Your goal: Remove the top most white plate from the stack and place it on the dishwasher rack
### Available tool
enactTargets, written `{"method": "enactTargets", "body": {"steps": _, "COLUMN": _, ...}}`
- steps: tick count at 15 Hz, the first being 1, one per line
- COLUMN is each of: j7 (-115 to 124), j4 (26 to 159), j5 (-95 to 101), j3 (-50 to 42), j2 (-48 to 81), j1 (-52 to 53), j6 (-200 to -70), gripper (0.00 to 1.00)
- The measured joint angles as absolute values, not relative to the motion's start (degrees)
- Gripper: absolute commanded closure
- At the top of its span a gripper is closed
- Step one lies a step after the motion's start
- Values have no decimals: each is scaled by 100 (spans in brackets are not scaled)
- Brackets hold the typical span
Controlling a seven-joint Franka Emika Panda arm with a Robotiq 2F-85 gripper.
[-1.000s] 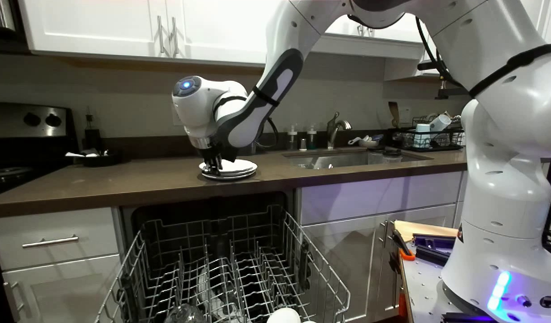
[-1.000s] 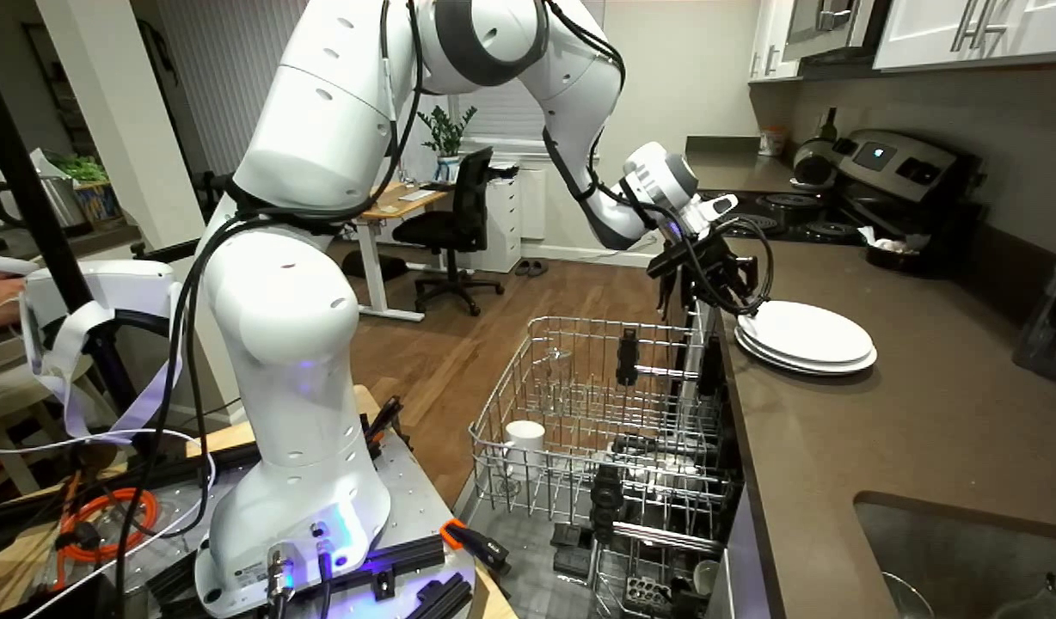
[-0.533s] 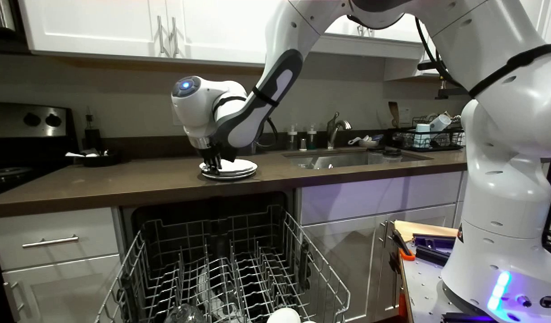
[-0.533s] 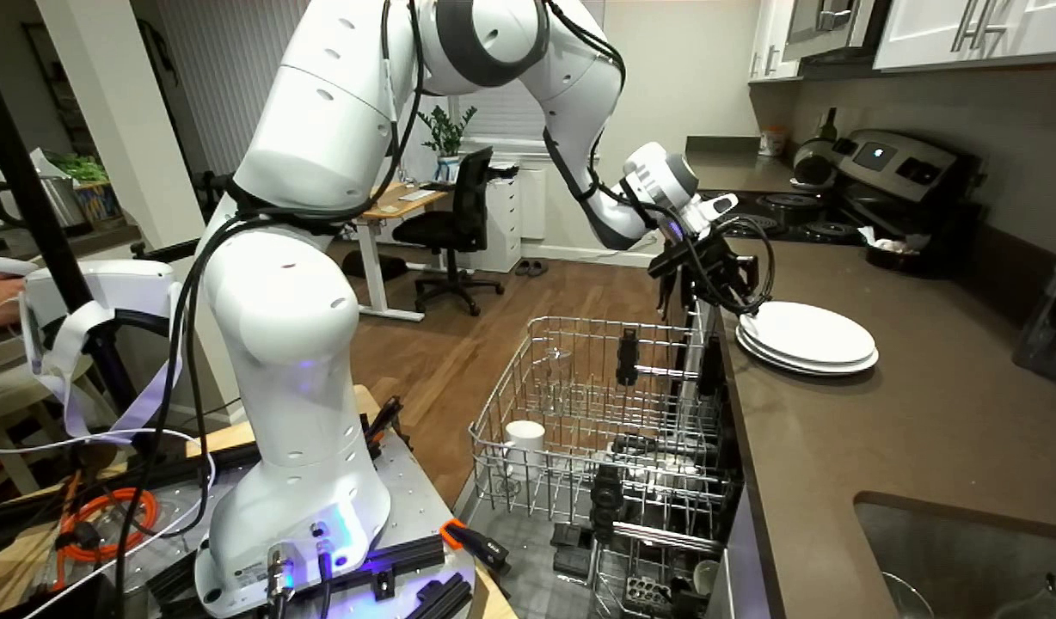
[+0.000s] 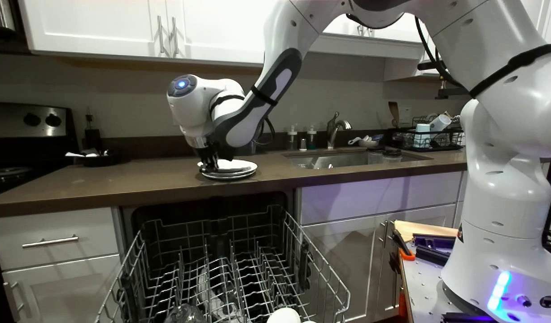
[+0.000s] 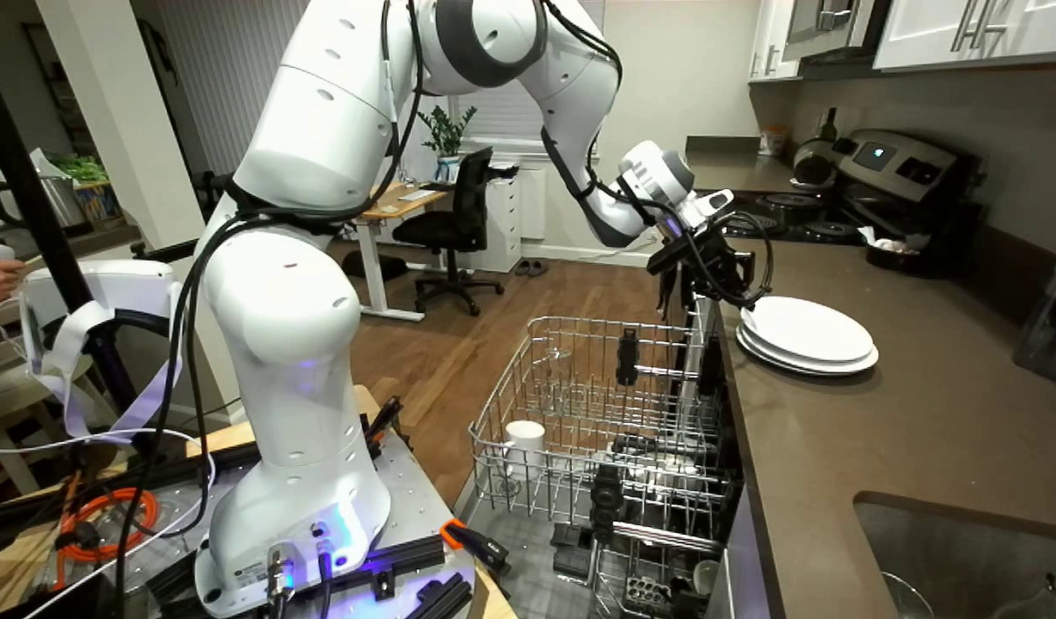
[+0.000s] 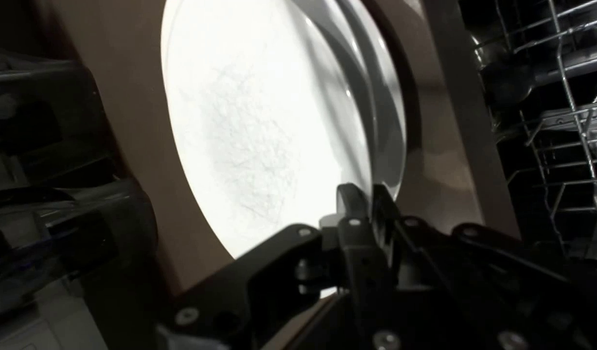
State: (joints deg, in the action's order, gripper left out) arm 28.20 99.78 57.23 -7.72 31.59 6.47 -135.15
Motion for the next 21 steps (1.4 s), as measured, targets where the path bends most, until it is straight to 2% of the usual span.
{"method": "enactTargets", "body": {"steps": 7, "j7": 2949, "j4": 9962, "j5": 5724, "j3": -702, "j2": 3141, "j1": 954, "j6": -12972, "gripper": 93}}
{"method": "enactTargets", "body": {"steps": 8, "j7": 2985, "j4": 9962, "j5": 5724, "j3": -689, "j2": 3137, "j1": 980, "j6": -12914, "gripper": 81}}
{"method": "enactTargets", "body": {"steps": 9, "j7": 3007, "j4": 9962, "j5": 5724, "j3": -679, "j2": 3135, "j1": 996, "j6": -12871, "gripper": 76}}
{"method": "enactTargets", "body": {"steps": 10, "j7": 3025, "j4": 9963, "j5": 5724, "j3": -671, "j2": 3135, "j1": 999, "j6": -12850, "gripper": 65}}
{"method": "enactTargets", "body": {"steps": 11, "j7": 3034, "j4": 9966, "j5": 5724, "j3": -668, "j2": 3139, "j1": 999, "j6": -12847, "gripper": 65}}
{"method": "enactTargets", "body": {"steps": 14, "j7": 3070, "j4": 10002, "j5": 5724, "j3": -673, "j2": 3150, "j1": 992, "j6": -12847, "gripper": 58}}
{"method": "enactTargets", "body": {"steps": 20, "j7": 3084, "j4": 10022, "j5": 5725, "j3": -714, "j2": 3173, "j1": 971, "j6": -12847, "gripper": 80}}
{"method": "enactTargets", "body": {"steps": 21, "j7": 3085, "j4": 10022, "j5": 5727, "j3": -722, "j2": 3177, "j1": 968, "j6": -12847, "gripper": 74}}
